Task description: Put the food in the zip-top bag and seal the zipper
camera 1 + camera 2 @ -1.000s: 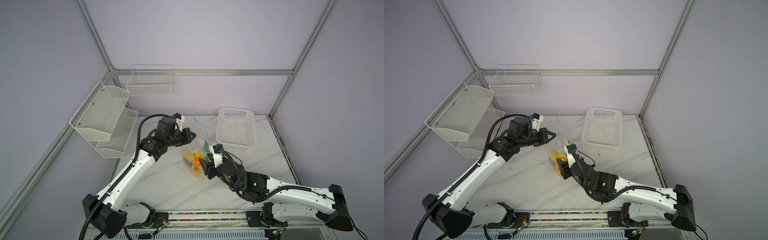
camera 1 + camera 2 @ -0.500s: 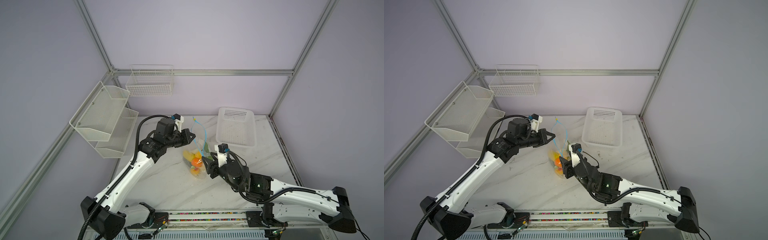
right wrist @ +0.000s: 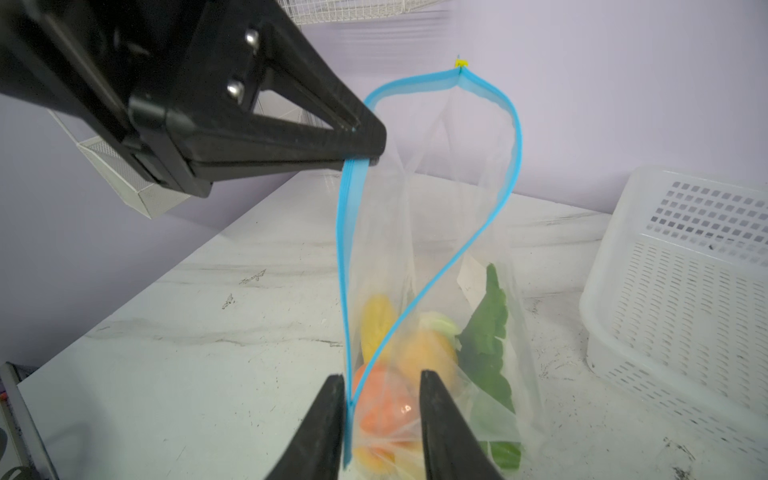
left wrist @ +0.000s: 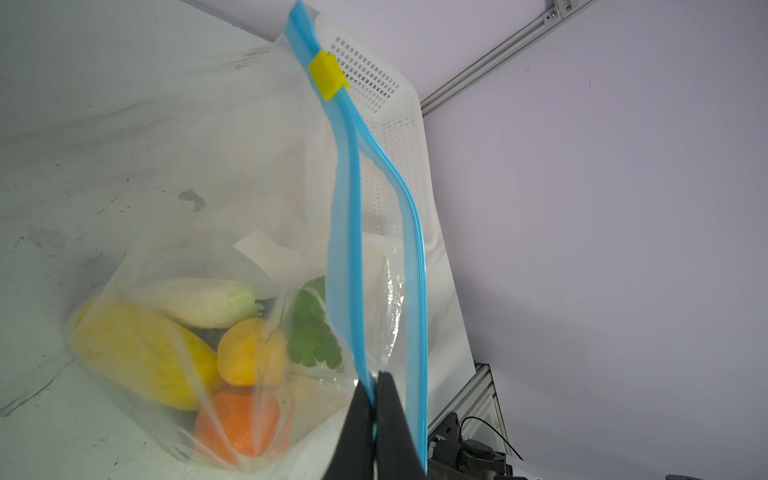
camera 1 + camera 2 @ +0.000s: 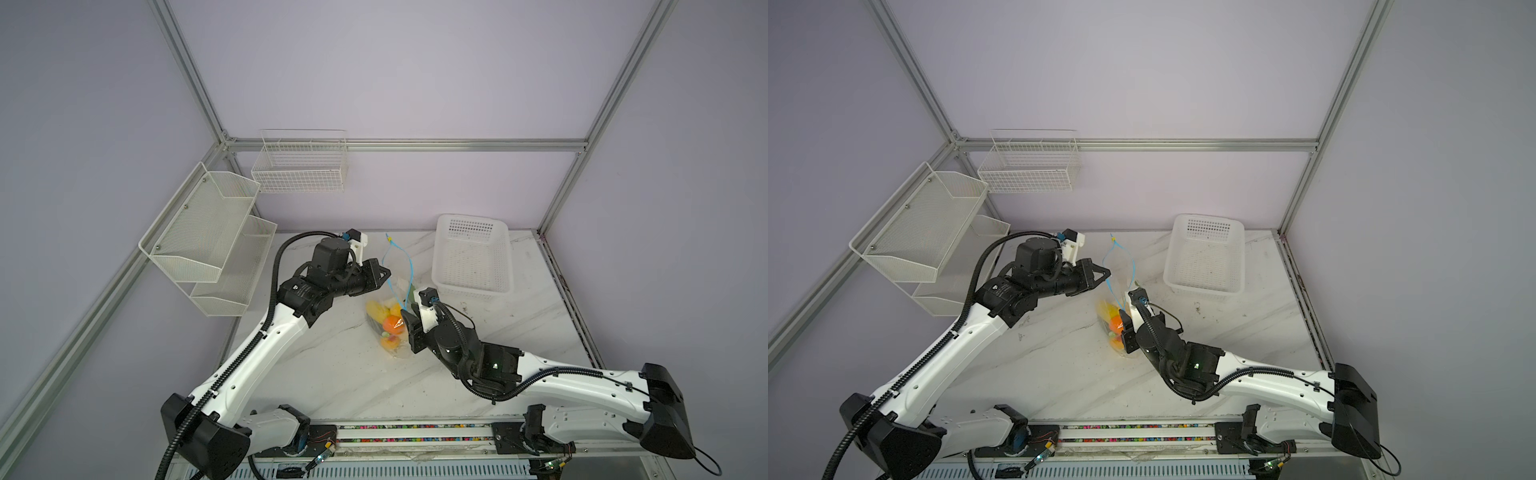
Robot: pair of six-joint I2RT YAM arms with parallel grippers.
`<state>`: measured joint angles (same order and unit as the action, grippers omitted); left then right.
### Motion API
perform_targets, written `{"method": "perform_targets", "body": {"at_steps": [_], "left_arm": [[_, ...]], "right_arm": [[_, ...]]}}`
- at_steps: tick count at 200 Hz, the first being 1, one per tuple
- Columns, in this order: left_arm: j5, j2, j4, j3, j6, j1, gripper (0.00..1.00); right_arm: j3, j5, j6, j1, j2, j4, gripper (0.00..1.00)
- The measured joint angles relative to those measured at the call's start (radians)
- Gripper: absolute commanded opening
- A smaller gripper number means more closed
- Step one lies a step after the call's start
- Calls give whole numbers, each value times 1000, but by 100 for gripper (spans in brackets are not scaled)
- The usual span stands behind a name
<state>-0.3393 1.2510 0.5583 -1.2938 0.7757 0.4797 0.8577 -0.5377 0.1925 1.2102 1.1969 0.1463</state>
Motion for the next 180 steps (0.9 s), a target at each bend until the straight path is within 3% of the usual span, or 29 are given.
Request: {"method": "perform_targets", "body": {"at_steps": [46, 98, 141, 180], "left_arm": [[3, -1, -2, 0, 0, 0, 0], [15, -2, 0, 0, -1, -1, 0], [56, -34, 45, -2, -25, -22, 33], [69, -120, 97, -6, -84, -101, 45]], "right_arm": [[0, 0, -6, -3, 0, 20, 3], [2, 26, -62, -20, 0, 22, 0], [40, 212, -143, -139, 2, 38, 0], [132, 475, -253, -275, 44, 44, 0]]}}
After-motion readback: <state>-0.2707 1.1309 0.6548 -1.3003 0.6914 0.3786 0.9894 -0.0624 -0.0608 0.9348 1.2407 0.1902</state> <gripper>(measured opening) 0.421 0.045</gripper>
